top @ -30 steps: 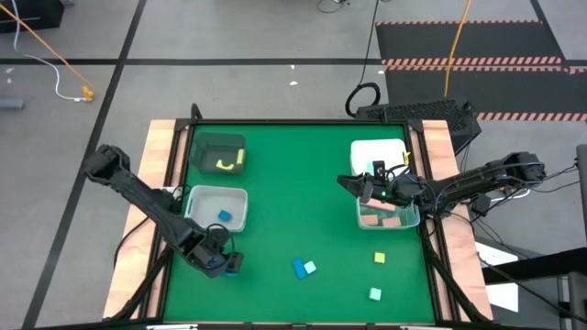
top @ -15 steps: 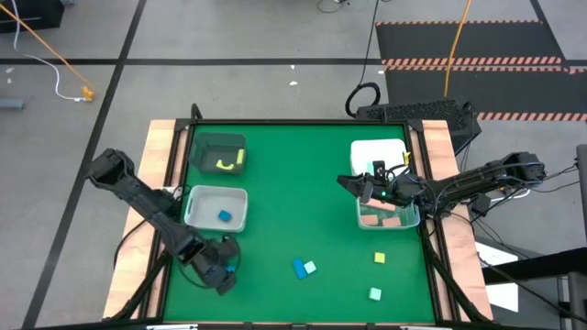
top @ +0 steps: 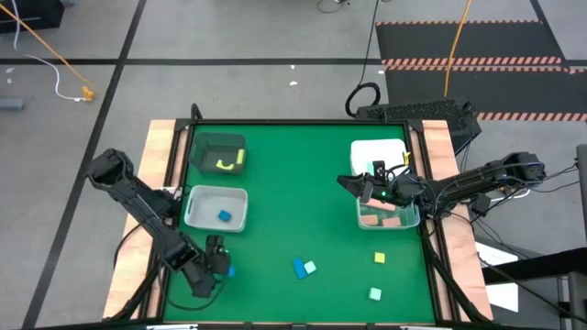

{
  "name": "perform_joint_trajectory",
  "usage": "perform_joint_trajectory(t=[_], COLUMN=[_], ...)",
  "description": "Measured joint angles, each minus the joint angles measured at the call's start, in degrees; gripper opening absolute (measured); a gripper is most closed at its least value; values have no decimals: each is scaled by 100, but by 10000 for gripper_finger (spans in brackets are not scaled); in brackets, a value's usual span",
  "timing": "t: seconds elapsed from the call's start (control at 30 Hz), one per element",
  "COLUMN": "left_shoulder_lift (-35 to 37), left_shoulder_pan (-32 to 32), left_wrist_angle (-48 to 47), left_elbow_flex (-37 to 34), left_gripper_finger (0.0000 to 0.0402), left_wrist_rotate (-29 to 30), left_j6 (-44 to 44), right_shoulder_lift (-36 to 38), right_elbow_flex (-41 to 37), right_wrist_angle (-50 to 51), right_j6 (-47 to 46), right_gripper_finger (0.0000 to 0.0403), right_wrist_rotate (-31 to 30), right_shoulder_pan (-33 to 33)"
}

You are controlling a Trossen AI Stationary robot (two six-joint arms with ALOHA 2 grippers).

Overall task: Sort & place blocks by color
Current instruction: Put the blue triangular block into the gray bin

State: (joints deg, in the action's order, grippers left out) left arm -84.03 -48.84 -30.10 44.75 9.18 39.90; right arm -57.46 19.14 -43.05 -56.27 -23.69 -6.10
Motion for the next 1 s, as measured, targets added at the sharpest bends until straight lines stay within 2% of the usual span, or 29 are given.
perform_joint_trajectory(t=[0.4,0.73,1.0], left_shoulder_lift=[-43,-808,-1064], left_shoulder_pan=[-48,-48,-24], left_wrist_angle=[37,652,670], left_elbow_flex=[0,-2,20], left_gripper_finger=[312,312,312], left_wrist_rotate=[467,484,616], left_j6=[-579,-658,-541], right_shoulder_lift=[0,-2,-1], right_elbow_flex=[0,0,0], right_wrist_angle=[0,2,2], right_j6=[0,0,0], right_gripper_finger=[224,224,224], right_wrist_rotate=[-2,-2,1], right_shoulder_pan=[-1,0,-1])
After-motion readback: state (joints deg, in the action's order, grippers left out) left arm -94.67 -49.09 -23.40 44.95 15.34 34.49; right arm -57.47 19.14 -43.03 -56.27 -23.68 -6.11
